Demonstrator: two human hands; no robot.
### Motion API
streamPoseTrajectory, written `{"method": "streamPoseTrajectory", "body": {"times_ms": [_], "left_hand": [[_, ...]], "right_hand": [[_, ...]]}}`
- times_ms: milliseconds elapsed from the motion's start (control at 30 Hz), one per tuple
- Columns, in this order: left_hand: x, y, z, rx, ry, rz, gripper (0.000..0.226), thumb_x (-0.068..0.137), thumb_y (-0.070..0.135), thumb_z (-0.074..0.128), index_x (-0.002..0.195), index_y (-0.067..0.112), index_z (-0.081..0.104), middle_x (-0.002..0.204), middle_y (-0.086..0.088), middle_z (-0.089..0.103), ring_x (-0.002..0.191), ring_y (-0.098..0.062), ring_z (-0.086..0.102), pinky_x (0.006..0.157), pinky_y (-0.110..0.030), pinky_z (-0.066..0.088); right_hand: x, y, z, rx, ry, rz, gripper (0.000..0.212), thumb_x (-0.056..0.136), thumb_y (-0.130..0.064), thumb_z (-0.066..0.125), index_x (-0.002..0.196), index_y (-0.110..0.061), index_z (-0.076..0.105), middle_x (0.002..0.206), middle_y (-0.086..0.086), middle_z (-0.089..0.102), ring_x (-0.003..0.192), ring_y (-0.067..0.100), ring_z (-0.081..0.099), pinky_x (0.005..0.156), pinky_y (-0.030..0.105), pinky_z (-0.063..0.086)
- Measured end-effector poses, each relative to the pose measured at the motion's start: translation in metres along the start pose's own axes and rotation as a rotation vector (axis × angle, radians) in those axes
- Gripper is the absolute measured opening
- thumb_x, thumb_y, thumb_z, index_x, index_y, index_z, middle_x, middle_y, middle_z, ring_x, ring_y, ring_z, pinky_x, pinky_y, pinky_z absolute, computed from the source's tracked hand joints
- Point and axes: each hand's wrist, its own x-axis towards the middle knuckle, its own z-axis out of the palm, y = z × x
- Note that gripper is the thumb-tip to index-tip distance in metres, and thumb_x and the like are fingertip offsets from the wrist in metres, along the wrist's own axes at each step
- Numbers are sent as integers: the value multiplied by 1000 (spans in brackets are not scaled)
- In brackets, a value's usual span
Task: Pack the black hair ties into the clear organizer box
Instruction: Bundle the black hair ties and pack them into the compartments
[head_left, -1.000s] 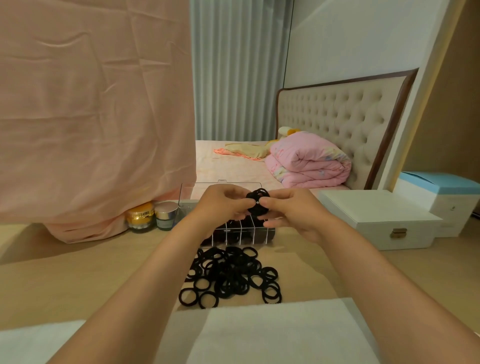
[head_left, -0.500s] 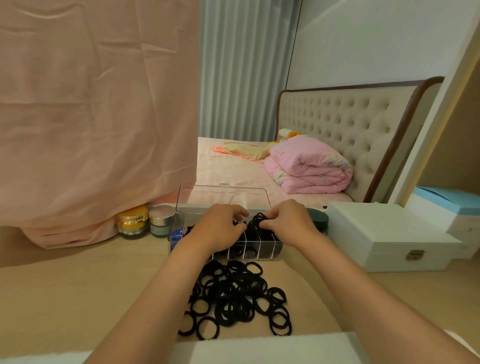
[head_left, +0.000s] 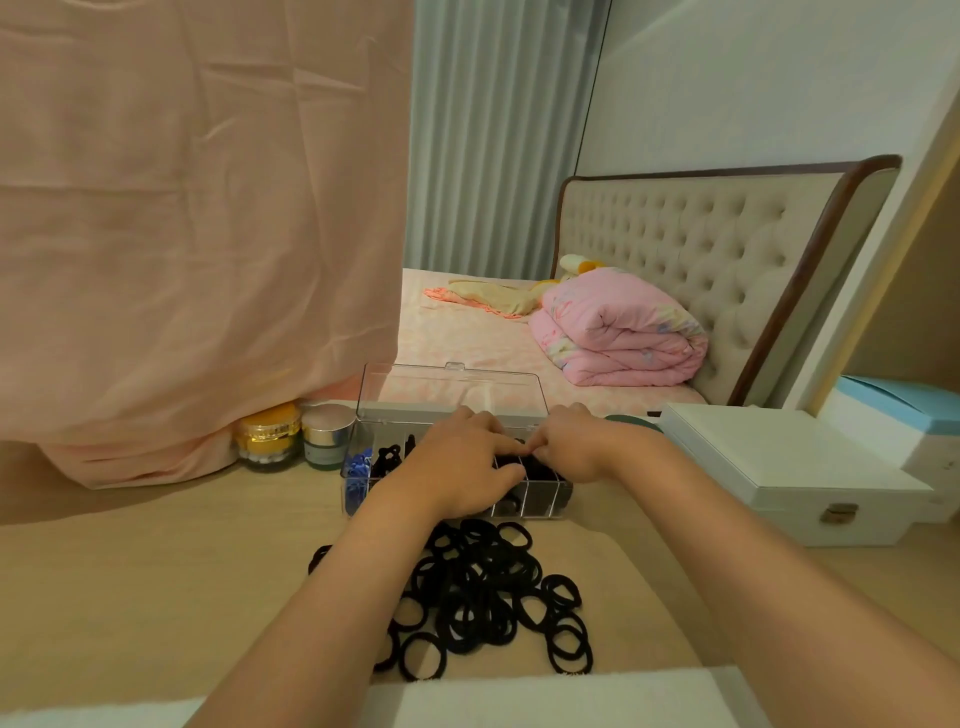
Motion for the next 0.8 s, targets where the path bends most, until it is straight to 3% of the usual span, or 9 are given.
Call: {"method": "streamPoseTrajectory", "body": {"times_ms": [100, 200, 300, 400, 467, 533, 633, 700, 800], "left_hand": [[2, 5, 3, 82, -29, -15, 42, 100, 48, 45, 140, 41, 54, 143, 6, 44, 134, -18, 30, 113, -39, 25], [8, 9, 2, 98, -43, -25, 41, 100, 44, 44, 139, 40, 56, 143, 4, 43, 134, -20, 29, 113, -41, 26], [13, 7, -3, 55, -88, -48, 39, 98, 39, 48, 136, 41, 58, 143, 3, 45, 133, -20, 31, 114, -41, 27], [9, 5, -6, -83, -65, -72, 37, 96, 25, 51, 126, 40, 67, 140, 5, 52, 127, -18, 43, 108, -36, 36], [6, 5, -8, -229, 27, -106, 35, 95, 15, 48, 109, 37, 72, 132, 3, 61, 111, -18, 57, 97, -33, 47], [5, 5, -9, -253, 141, -116, 32, 95, 13, 46, 98, 36, 69, 127, 1, 64, 107, -19, 60, 95, -37, 50], [10, 1, -5, -22, 91, -38, 34, 97, 29, 47, 124, 36, 66, 141, 3, 55, 128, -19, 43, 108, -40, 38], [10, 2, -2, 73, -44, -28, 42, 100, 39, 44, 141, 41, 53, 151, 1, 43, 138, -20, 30, 115, -42, 29], [11, 3, 1, 156, -86, -33, 47, 102, 45, 39, 148, 42, 44, 157, -1, 33, 143, -22, 22, 117, -43, 23]], "right_hand": [[-5, 19, -1, 236, 10, -72, 45, 105, -9, 38, 139, -23, 62, 131, 6, 65, 115, 23, 60, 95, 32, 48], [-11, 34, 8, 309, 181, -125, 47, 102, -7, 40, 146, -17, 55, 149, 2, 55, 134, 19, 52, 108, 28, 39], [-24, 32, 22, 307, 314, -238, 47, 97, -8, 43, 137, -20, 64, 146, -6, 57, 132, 14, 52, 111, 30, 40], [-28, 26, 32, 109, 306, -329, 45, 93, -20, 42, 127, -22, 72, 142, -9, 61, 131, 12, 52, 115, 34, 31], [-25, 23, 34, -56, 291, -321, 41, 95, -27, 40, 115, -21, 76, 141, -9, 61, 130, 11, 50, 112, 36, 24], [-22, 18, 33, -133, 276, -293, 44, 96, -32, 33, 99, -21, 76, 136, -8, 64, 125, 11, 49, 111, 40, 24], [-18, 12, 30, -179, 236, -256, 45, 95, -35, 27, 83, -19, 68, 115, -3, 70, 113, 15, 50, 108, 42, 26], [-16, 12, 26, -172, 222, -252, 43, 94, -33, 33, 93, -19, 73, 118, -1, 68, 115, 18, 50, 108, 42, 29], [-18, 19, 17, 37, 300, -261, 38, 93, -20, 46, 115, -16, 76, 133, 1, 64, 122, 23, 53, 109, 42, 37]]}}
